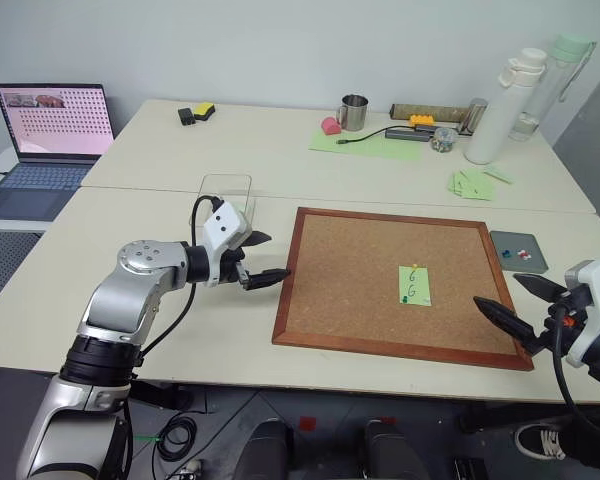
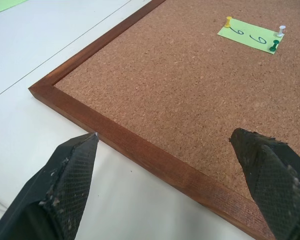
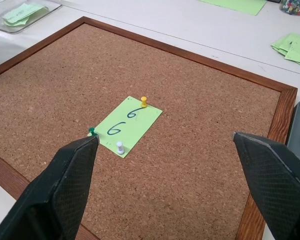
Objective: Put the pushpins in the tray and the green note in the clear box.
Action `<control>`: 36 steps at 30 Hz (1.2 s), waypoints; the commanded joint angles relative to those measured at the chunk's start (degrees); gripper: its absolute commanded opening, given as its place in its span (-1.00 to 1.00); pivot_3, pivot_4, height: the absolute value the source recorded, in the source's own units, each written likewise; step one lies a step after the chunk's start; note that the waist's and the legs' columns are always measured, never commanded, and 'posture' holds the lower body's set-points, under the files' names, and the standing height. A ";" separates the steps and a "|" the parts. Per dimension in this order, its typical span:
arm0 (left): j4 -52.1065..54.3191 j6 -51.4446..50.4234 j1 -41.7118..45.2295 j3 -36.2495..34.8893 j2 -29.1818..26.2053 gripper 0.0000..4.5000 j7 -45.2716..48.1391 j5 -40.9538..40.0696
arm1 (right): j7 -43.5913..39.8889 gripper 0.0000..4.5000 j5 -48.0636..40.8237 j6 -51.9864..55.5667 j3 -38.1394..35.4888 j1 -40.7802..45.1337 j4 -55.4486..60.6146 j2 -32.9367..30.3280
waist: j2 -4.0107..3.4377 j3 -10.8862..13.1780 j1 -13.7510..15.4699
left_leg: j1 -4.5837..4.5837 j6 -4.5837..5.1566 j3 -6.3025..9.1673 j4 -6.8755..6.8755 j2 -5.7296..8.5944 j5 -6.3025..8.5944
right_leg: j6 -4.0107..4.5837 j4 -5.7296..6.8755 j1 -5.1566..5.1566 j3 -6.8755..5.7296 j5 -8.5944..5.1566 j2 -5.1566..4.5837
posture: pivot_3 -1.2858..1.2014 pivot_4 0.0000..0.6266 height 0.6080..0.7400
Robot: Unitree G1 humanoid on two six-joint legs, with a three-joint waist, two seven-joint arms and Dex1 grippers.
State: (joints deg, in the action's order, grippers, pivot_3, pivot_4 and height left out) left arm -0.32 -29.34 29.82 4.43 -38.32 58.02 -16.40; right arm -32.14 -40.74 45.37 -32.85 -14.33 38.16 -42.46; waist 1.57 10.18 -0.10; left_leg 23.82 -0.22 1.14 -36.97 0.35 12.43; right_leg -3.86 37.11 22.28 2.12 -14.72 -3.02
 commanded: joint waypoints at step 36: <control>5.15 -7.77 2.19 -1.96 3.09 0.60 2.03 -9.80 | 1.35 1.00 2.40 -2.39 2.51 0.81 1.59 1.10 | 0.00 0.00 -0.02 | 0.01 0.00 0.00 0.00 0.00 0.00 | -0.01 0.00 0.00 0.00 0.00 0.00 | 0.03 -0.52 1.00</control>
State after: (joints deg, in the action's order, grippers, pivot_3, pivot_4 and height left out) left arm 0.66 -35.89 31.80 3.99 -35.72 59.53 -23.32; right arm -31.73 -38.96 44.27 -31.25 -14.38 38.17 -41.99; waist 1.58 10.19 -0.12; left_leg 23.82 -0.22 1.14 -36.97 0.35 12.43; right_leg -3.86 37.11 22.28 2.12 -14.72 -3.02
